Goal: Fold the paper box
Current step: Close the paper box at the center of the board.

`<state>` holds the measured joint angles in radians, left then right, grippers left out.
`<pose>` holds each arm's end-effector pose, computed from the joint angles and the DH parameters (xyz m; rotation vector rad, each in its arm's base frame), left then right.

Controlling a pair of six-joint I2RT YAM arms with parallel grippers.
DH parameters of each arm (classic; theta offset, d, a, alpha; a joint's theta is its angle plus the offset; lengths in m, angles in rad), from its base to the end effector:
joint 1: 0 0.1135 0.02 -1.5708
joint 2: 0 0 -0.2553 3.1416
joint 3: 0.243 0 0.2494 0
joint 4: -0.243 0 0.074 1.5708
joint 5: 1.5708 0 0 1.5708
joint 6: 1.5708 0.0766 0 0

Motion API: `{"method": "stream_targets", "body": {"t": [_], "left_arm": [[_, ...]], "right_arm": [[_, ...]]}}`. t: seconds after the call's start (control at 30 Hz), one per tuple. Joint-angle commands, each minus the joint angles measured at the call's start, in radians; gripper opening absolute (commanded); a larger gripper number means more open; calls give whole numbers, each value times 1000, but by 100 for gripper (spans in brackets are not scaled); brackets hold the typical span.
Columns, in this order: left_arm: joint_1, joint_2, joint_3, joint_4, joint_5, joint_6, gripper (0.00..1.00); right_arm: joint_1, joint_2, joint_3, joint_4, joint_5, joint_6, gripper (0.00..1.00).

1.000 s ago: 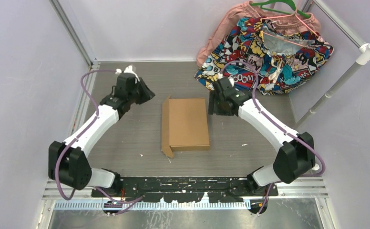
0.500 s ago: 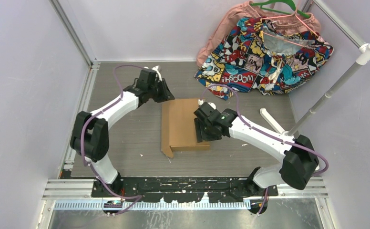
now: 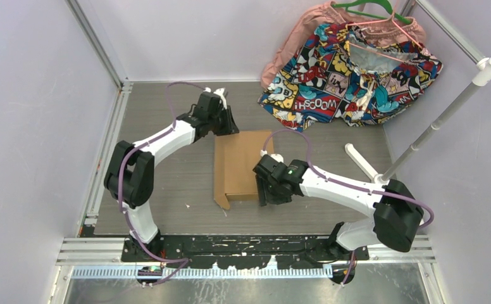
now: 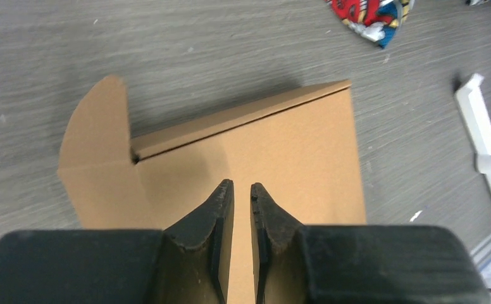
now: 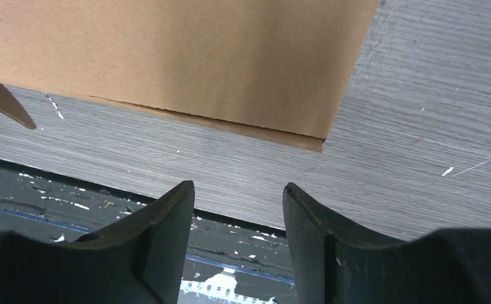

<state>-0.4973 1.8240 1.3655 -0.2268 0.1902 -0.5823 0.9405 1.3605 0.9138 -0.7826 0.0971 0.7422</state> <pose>0.3825 -0.2241 0.2129 0.0064 2.3646 -0.7689 0.1600 0.2067 0.1712 -0.2565 2.8182 0.2721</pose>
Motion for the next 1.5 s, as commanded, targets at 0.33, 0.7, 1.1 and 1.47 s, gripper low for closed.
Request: {"method": "stream_targets", "body": {"t": [0.33, 0.7, 1.1, 1.47], "left_arm": [[36, -146, -200, 98, -154, 59, 18], [38, -184, -268, 93, -175, 72, 17], [87, -320, -240, 27, -242, 90, 19], [286, 71, 215, -85, -134, 99, 55]], "right_arm": [[3, 7, -48, 141, -28, 51, 58], [-170, 50, -14, 114, -22, -53, 58], [-408, 270, 167, 168, -45, -177, 58], [-454, 432, 283, 214, -30, -200, 86]]}}
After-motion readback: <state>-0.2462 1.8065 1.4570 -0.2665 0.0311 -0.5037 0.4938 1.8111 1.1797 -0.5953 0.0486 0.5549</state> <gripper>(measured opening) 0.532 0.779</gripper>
